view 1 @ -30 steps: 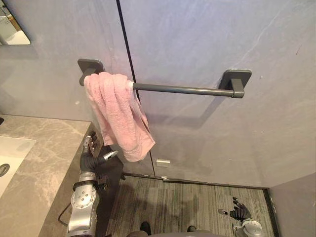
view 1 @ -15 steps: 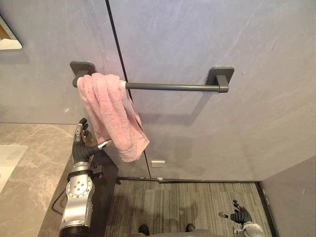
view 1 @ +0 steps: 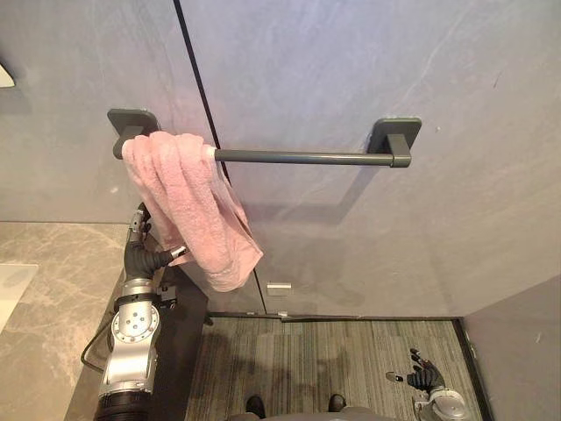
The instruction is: Organize washtable
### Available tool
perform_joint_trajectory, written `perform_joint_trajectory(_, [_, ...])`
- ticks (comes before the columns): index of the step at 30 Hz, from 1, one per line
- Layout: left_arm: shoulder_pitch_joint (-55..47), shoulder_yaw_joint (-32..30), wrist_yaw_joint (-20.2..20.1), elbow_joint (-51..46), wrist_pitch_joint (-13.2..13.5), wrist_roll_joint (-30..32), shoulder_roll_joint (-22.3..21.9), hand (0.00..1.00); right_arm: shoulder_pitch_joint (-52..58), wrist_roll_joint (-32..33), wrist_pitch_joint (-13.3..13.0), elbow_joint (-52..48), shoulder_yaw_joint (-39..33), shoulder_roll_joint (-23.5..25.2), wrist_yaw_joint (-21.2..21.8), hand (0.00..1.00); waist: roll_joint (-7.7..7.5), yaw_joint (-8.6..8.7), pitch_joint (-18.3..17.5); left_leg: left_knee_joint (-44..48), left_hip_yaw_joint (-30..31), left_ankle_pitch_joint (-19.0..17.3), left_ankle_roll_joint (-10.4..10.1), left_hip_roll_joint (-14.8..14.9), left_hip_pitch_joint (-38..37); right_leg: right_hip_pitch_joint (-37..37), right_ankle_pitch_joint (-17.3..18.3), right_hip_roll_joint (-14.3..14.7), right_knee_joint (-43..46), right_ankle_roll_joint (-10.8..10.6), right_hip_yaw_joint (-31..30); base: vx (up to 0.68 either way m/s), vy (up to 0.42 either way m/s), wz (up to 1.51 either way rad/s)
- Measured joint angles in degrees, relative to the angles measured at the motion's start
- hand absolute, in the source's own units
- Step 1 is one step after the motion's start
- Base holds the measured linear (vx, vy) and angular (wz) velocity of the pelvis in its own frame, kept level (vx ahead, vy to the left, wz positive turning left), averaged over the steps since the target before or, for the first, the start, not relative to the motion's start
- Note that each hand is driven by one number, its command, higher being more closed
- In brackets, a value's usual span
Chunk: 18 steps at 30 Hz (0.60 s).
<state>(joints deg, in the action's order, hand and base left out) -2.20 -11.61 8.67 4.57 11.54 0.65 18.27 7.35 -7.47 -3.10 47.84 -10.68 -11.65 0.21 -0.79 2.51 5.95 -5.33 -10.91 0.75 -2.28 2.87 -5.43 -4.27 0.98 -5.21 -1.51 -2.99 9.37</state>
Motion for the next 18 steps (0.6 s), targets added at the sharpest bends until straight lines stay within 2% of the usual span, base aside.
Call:
perform_joint_trajectory(7, [0.00, 0.05, -1.01, 0.96, -0.04, 0.03, 0.43, 1.00, 0.48, -0.05, 0.00, -0.05, 0.44, 0.01, 0.03, 0.00, -0.92, 0.03, -0.65, -0.02, -0.02, 0.00, 0.00, -0.04, 0.08, 0.30, -0.88, -0.02, -0.79, -0.26, -0.35, -0.07, -0.013, -0.02])
perform_joint_trajectory(18, [0.02, 0.16, -1.03, 2.39, -0.02, -0.20, 0.43, 1.00, 0.52, 0.07, -0.03, -6.47, 0.56, -0.03, -0.02, 0.00, -0.69, 0.38, -0.85, -0.03, -0.14, 0.00, 0.00, -0.06, 0.54, 0.48, -1.27, 0.10, -1.82, -0.26, -0.61, -0.01, -0.005, -0.01])
